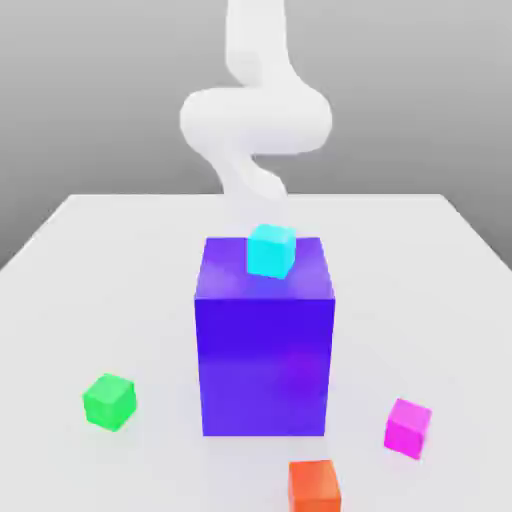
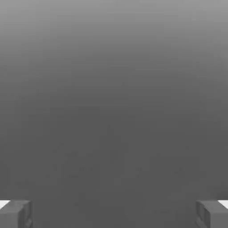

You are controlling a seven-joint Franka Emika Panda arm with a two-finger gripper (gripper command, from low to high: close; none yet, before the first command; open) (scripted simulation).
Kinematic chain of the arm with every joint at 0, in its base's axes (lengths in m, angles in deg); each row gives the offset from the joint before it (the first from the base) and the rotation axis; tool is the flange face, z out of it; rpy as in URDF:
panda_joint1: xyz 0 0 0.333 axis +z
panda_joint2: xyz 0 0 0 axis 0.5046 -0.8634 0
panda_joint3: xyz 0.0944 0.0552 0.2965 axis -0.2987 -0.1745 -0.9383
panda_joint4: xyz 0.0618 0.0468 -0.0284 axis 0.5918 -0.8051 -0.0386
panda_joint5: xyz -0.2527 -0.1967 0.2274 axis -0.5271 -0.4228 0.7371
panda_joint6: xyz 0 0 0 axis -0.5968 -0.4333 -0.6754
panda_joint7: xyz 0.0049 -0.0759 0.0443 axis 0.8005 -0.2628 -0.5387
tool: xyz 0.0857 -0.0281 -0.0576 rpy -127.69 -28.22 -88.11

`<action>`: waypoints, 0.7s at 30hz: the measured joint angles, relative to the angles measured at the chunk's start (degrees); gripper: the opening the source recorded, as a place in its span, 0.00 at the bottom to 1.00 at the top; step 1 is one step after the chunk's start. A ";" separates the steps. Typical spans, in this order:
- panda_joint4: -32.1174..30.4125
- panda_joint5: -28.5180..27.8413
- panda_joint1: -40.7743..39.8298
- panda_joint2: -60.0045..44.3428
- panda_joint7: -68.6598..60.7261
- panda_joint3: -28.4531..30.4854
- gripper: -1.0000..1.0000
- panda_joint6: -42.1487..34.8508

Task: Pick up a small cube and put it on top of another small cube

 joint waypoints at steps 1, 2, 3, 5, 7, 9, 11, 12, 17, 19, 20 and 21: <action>-0.72 0.27 1.16 -2.26 -1.55 0.06 0.50 1.12; -1.41 0.51 2.27 -4.43 -3.03 0.11 0.50 2.19; -2.08 0.76 3.33 -6.55 -4.48 0.13 0.50 3.24; -3.41 1.26 5.35 -10.75 -7.36 0.06 0.50 5.31; -4.73 1.78 7.21 -14.91 -10.23 -0.17 0.50 7.36; -6.05 2.22 9.02 -19.07 -13.05 -0.48 0.50 9.41; -7.36 2.60 10.65 -23.23 -15.82 -0.99 0.50 11.47; -8.02 2.75 11.41 -25.30 -17.17 -1.31 0.50 12.49; -11.33 2.49 14.89 -35.67 -23.22 -3.33 0.50 17.65; -12.66 1.68 16.74 -39.82 -25.14 -4.11 0.50 19.73; -13.32 1.08 17.61 -41.90 -25.96 -4.37 0.50 20.77; -13.98 0.35 18.08 -43.97 -26.69 -4.53 0.50 21.81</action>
